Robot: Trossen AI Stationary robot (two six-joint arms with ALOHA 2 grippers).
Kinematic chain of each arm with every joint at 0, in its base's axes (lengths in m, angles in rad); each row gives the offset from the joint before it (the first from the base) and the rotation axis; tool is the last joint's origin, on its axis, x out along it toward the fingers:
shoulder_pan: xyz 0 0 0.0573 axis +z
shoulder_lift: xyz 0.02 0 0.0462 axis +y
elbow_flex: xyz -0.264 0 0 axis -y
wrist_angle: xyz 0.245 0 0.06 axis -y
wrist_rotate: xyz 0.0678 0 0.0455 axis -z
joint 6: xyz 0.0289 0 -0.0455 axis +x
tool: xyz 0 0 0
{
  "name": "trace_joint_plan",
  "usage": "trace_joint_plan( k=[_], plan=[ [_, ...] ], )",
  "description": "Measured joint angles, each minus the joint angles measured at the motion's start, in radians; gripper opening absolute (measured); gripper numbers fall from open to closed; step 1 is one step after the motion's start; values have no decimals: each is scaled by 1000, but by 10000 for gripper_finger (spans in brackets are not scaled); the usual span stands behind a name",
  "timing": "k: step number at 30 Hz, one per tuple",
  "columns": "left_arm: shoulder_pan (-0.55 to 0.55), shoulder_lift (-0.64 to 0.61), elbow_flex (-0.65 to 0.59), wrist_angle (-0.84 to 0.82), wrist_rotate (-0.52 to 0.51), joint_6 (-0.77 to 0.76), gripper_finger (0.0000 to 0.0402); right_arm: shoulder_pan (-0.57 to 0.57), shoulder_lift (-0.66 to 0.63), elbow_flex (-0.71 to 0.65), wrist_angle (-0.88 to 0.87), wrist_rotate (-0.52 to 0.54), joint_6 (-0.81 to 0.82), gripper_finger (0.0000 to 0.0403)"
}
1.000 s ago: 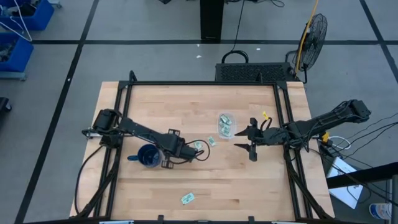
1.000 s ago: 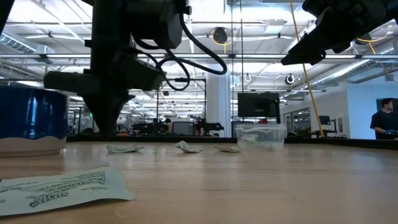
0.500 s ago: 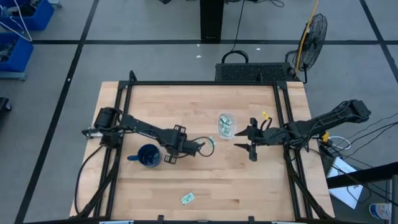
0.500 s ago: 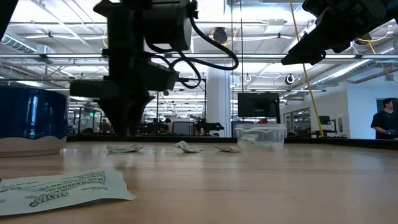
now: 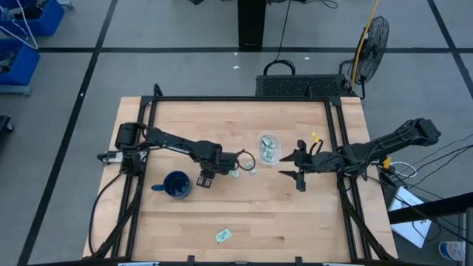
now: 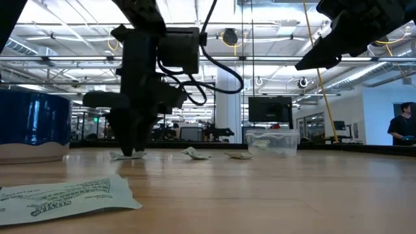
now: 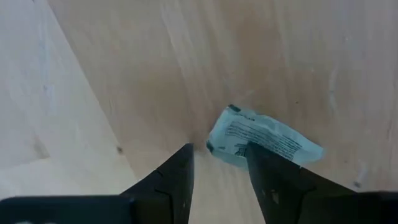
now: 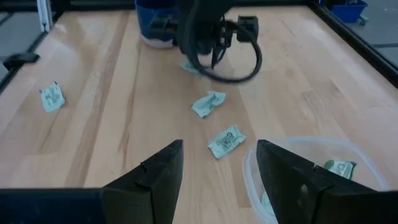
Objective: Pick and place Stevia / Truvia into bins
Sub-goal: Put the light green stevia packet into the transparent container
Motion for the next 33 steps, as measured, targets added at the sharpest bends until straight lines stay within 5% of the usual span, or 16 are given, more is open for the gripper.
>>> trace_joint_plan(
  k=[6,14,21,28,33],
  plan=[
    [-1,-7,-42,74,-10,38,140,0,0,-21,4,1,0,196],
    [-2,-9,-20,70,-5,33,13,0,0,-28,2,0,37,196],
    [-19,-5,109,171,-168,102,28,0,0,-28,-5,-2,129,196],
    [26,-5,292,381,-184,252,7,0,-3,-29,-6,-3,132,196],
    [94,11,320,573,-101,261,34,0,-34,-29,-45,-4,132,196]
  ],
)
